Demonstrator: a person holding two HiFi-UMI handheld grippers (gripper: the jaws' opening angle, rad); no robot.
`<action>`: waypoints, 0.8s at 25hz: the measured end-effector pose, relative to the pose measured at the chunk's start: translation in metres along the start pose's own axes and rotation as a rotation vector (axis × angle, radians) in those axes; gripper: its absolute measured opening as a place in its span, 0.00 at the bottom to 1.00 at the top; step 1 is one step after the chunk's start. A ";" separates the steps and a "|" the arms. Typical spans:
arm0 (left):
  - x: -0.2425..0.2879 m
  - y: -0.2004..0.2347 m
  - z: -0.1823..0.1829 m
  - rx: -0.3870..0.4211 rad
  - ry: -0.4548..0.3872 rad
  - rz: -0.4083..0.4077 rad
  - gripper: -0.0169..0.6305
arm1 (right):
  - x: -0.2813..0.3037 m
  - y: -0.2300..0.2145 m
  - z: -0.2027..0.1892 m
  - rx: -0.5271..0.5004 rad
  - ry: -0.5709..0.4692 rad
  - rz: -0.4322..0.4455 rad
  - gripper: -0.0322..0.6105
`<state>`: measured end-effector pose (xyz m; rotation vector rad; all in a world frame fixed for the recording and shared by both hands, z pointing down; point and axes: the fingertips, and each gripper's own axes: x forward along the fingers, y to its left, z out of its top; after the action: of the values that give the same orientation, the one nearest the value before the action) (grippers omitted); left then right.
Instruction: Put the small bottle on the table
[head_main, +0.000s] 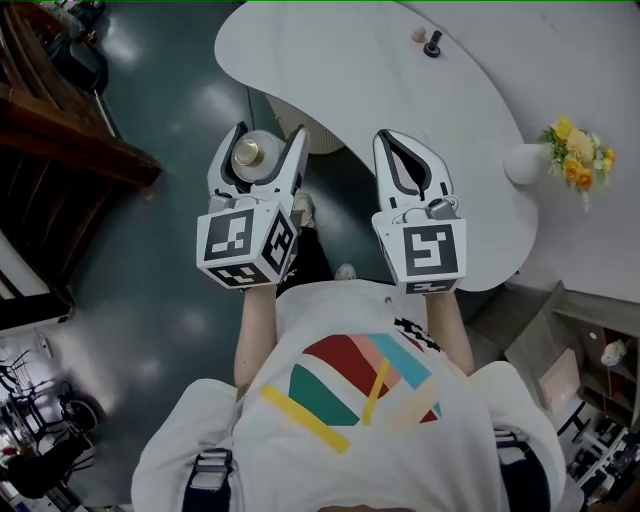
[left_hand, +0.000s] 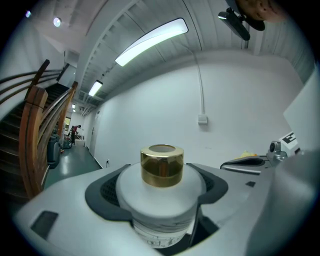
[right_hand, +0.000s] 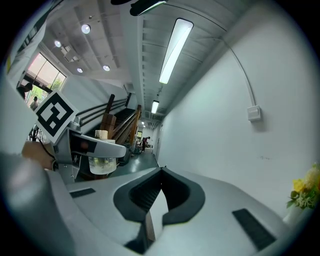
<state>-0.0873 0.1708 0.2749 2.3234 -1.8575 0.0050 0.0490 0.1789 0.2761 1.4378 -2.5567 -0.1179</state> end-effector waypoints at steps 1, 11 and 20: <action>0.000 0.003 0.002 0.000 -0.004 0.003 0.55 | 0.002 0.000 0.002 -0.003 -0.003 -0.001 0.07; -0.005 0.024 0.002 -0.004 -0.014 0.024 0.55 | 0.012 0.008 0.001 0.029 -0.008 0.000 0.07; 0.027 0.035 0.011 0.011 -0.031 0.002 0.55 | 0.032 -0.008 0.001 0.054 -0.005 -0.045 0.07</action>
<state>-0.1159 0.1354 0.2709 2.3426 -1.8785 -0.0203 0.0397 0.1477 0.2779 1.5171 -2.5505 -0.0606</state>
